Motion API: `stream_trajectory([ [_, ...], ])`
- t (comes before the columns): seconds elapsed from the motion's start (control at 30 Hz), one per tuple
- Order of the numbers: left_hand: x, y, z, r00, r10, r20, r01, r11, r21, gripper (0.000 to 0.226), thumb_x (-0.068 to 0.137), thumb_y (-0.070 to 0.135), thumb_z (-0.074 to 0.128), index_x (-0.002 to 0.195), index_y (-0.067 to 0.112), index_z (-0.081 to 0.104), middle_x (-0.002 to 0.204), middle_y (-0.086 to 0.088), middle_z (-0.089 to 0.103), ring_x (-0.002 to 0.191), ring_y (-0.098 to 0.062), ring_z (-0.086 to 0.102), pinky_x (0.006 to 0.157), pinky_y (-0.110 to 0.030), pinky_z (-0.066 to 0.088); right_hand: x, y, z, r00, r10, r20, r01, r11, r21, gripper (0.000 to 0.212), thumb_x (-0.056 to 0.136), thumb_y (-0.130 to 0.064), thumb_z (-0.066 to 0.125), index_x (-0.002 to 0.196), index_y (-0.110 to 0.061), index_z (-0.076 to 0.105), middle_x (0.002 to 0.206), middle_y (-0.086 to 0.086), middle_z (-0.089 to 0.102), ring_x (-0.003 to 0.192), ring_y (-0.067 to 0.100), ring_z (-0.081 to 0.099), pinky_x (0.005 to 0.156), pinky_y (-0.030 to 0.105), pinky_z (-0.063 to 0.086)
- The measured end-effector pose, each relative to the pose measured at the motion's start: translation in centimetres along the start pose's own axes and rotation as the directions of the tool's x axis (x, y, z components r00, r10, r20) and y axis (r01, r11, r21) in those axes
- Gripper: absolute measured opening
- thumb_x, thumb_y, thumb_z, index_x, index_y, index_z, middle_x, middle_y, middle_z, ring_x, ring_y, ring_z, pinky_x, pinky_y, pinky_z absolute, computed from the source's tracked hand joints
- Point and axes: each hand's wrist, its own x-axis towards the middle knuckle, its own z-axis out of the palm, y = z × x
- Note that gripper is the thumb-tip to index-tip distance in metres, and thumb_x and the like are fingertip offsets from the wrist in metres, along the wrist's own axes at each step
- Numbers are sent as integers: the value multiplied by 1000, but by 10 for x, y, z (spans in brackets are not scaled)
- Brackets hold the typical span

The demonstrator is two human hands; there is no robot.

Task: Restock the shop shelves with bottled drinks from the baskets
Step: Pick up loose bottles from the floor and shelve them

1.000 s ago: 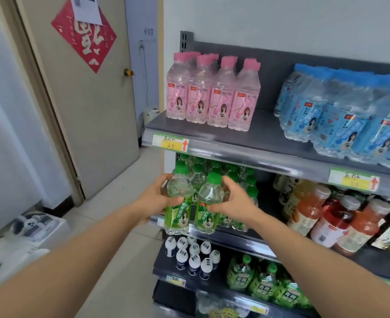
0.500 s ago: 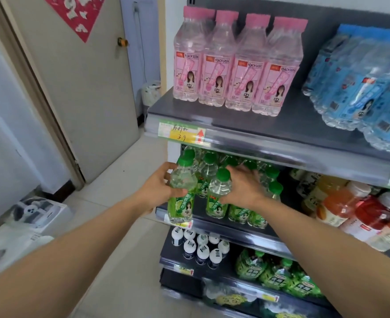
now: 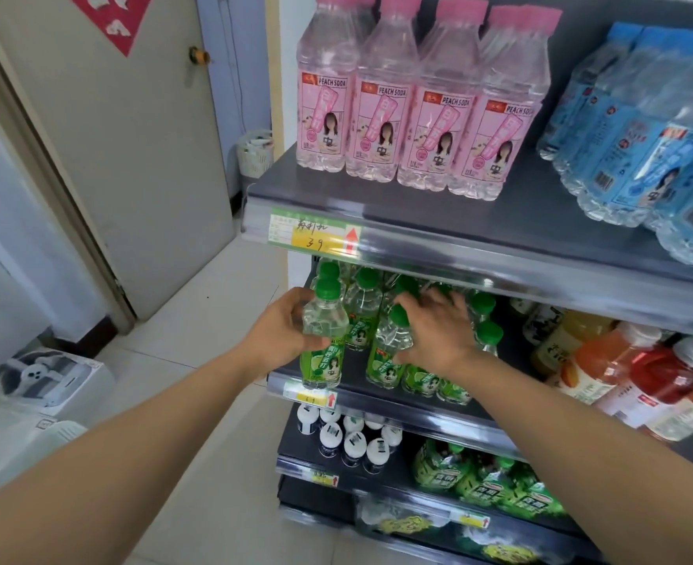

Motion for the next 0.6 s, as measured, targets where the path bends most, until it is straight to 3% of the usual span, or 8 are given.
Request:
stream_trajectory([
  [0.07, 3, 0, 3, 1000, 21, 5, -21, 998, 62, 68, 70, 1, 80, 127, 16, 48, 98, 5, 64, 83, -1, 65, 65, -10, 49, 0, 2, -1, 1000, -12, 12, 12, 1000, 7, 88, 64, -61, 74, 135, -27, 34, 126, 1, 56, 126, 22, 39, 107, 42, 20],
  [0.17, 9, 0, 8, 999, 39, -1, -39, 990, 136, 73, 70, 5, 81, 133, 17, 48, 112, -3, 63, 103, -17, 59, 86, -28, 47, 1, 5, -5, 1000, -11, 17, 9, 996, 83, 77, 76, -66, 60, 139, -30, 37, 136, -1, 51, 131, 20, 35, 110, 42, 18],
  [0.3, 19, -2, 20, 998, 62, 0, -61, 981, 183, 77, 69, 2, 81, 137, 15, 46, 121, -3, 61, 105, -20, 58, 91, -30, 45, 3, 7, -9, 1000, 18, 4, -18, 989, 149, 57, 91, -59, 46, 140, -31, 40, 139, -2, 50, 132, 20, 37, 112, 42, 18],
  [0.47, 31, -10, 36, 996, 93, -5, -88, 956, 280, 79, 69, 6, 82, 138, 18, 45, 124, -7, 61, 107, -22, 58, 96, -37, 48, 1, 2, -9, 995, 86, -47, -74, 972, 222, 51, 87, -54, 57, 129, -27, 47, 130, -1, 57, 125, 22, 45, 109, 39, 25],
  [0.6, 38, -16, 47, 991, 134, -25, -113, 913, 391, 78, 71, 8, 81, 139, 18, 44, 131, -9, 54, 111, -26, 55, 94, -32, 47, -2, 1, -8, 992, 120, -49, -102, 955, 278, 46, 86, -53, 60, 122, -27, 50, 125, 0, 59, 122, 23, 47, 104, 39, 30],
])
